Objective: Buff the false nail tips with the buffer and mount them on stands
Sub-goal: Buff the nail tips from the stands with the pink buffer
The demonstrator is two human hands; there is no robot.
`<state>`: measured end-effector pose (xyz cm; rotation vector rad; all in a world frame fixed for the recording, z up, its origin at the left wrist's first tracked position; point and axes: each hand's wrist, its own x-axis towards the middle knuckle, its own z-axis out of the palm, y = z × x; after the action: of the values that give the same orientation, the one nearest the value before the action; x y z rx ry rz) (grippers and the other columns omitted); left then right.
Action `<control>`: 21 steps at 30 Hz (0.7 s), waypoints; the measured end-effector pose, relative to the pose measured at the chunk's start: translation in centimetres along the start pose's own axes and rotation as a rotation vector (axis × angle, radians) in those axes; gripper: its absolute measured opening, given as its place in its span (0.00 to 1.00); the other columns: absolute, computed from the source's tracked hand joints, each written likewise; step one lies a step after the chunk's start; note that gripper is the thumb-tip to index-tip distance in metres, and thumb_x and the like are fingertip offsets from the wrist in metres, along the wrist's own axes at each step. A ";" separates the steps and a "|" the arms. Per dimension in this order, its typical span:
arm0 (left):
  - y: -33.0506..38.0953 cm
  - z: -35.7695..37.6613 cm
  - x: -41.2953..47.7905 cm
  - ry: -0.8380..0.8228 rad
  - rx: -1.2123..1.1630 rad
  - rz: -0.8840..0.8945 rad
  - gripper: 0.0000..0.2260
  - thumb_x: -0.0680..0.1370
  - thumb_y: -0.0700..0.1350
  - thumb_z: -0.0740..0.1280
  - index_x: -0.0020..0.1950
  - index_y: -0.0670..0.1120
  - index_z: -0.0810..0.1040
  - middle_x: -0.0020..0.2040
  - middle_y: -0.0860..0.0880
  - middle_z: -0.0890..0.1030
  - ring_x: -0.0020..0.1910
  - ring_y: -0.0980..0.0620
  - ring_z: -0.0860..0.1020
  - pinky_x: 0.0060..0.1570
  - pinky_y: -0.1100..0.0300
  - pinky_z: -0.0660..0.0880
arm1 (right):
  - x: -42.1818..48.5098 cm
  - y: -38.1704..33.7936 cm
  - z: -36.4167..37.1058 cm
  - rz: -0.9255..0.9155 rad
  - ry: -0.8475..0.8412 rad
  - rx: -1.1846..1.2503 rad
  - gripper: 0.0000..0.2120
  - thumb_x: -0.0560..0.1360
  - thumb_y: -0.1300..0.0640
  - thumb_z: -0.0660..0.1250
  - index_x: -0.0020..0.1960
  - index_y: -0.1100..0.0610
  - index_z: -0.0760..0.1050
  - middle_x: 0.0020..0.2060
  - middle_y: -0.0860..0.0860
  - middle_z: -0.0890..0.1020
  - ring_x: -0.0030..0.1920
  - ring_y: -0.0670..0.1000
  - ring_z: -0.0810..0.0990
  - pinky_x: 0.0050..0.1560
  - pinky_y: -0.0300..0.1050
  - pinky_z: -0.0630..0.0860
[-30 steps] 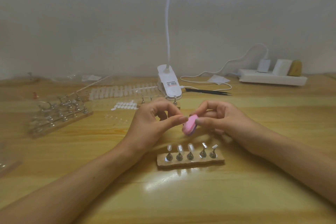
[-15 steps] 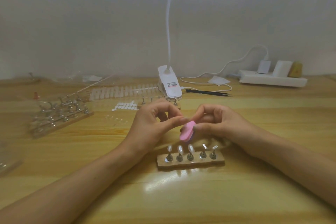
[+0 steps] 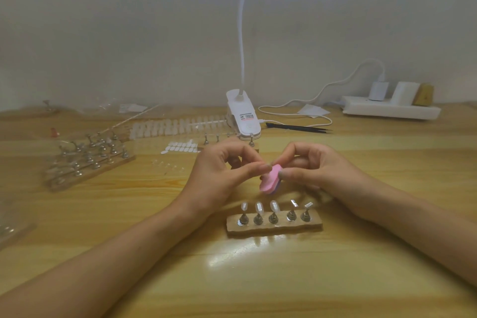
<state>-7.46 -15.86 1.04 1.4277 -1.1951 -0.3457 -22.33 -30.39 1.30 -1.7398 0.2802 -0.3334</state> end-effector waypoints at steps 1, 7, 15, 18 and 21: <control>0.0 0.0 0.0 -0.001 -0.003 -0.004 0.08 0.65 0.53 0.74 0.36 0.49 0.84 0.34 0.59 0.79 0.35 0.59 0.71 0.39 0.67 0.70 | 0.2 0.0 -0.1 -0.006 0.061 -0.008 0.10 0.68 0.50 0.76 0.45 0.52 0.79 0.47 0.55 0.87 0.37 0.51 0.82 0.37 0.41 0.75; 0.1 0.0 0.0 0.016 -0.032 -0.011 0.06 0.64 0.52 0.74 0.35 0.50 0.83 0.33 0.59 0.78 0.34 0.61 0.71 0.39 0.68 0.70 | 0.0 0.1 0.1 -0.005 -0.005 -0.016 0.10 0.68 0.51 0.77 0.45 0.52 0.80 0.49 0.57 0.87 0.44 0.66 0.84 0.47 0.55 0.78; 0.1 0.0 -0.1 0.009 -0.020 -0.001 0.08 0.65 0.52 0.74 0.36 0.47 0.84 0.33 0.60 0.78 0.34 0.61 0.71 0.39 0.69 0.70 | 0.3 0.2 -0.1 -0.014 0.050 0.013 0.09 0.67 0.51 0.75 0.46 0.51 0.81 0.47 0.55 0.87 0.38 0.57 0.78 0.37 0.45 0.75; 0.2 0.0 -0.1 0.013 -0.020 -0.005 0.08 0.64 0.52 0.75 0.36 0.48 0.84 0.33 0.60 0.78 0.34 0.61 0.71 0.39 0.70 0.69 | 0.6 0.3 -0.7 -0.009 0.178 0.118 0.13 0.65 0.50 0.75 0.47 0.54 0.80 0.40 0.54 0.84 0.30 0.47 0.62 0.31 0.43 0.58; 0.3 0.0 -0.1 0.051 -0.041 -0.054 0.10 0.64 0.53 0.76 0.37 0.47 0.85 0.35 0.56 0.80 0.35 0.60 0.73 0.37 0.68 0.71 | 0.3 0.3 -0.4 -0.035 0.226 0.106 0.11 0.65 0.50 0.76 0.45 0.52 0.81 0.39 0.52 0.84 0.31 0.47 0.67 0.31 0.39 0.63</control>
<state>-7.60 -15.68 1.22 1.4272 -1.1039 -0.3671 -22.20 -30.87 1.09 -1.6056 0.3884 -0.5620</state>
